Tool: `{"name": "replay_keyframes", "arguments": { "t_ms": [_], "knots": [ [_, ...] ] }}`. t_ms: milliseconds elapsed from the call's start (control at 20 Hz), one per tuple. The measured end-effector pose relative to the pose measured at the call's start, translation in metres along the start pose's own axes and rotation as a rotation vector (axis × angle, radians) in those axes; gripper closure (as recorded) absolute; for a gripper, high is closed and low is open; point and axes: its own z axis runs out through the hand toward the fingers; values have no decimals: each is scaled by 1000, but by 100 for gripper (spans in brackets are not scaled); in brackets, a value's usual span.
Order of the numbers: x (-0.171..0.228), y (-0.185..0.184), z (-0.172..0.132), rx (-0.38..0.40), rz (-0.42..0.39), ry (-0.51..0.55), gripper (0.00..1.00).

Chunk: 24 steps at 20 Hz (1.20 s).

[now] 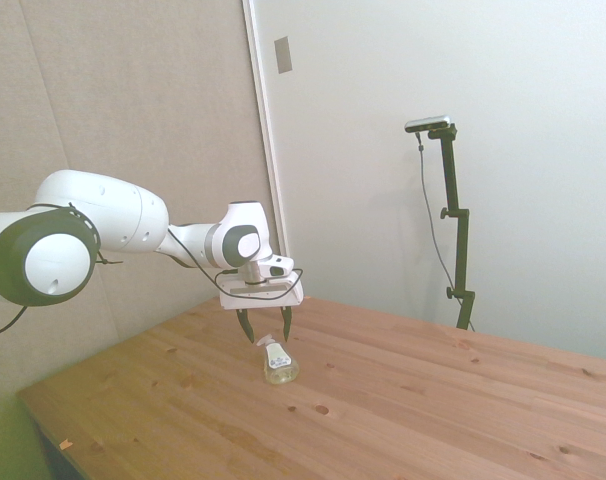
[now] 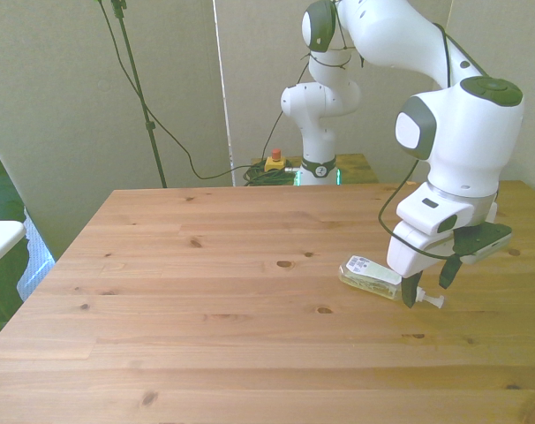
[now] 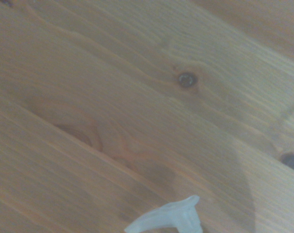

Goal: Stand the sanitizer

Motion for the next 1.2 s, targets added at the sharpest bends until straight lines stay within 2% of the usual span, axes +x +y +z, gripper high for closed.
{"name": "replay_keyframes", "arguments": {
  "t_ms": [1200],
  "knots": [
    [-13,8,16,28,-24,48,100]
  ]
}}
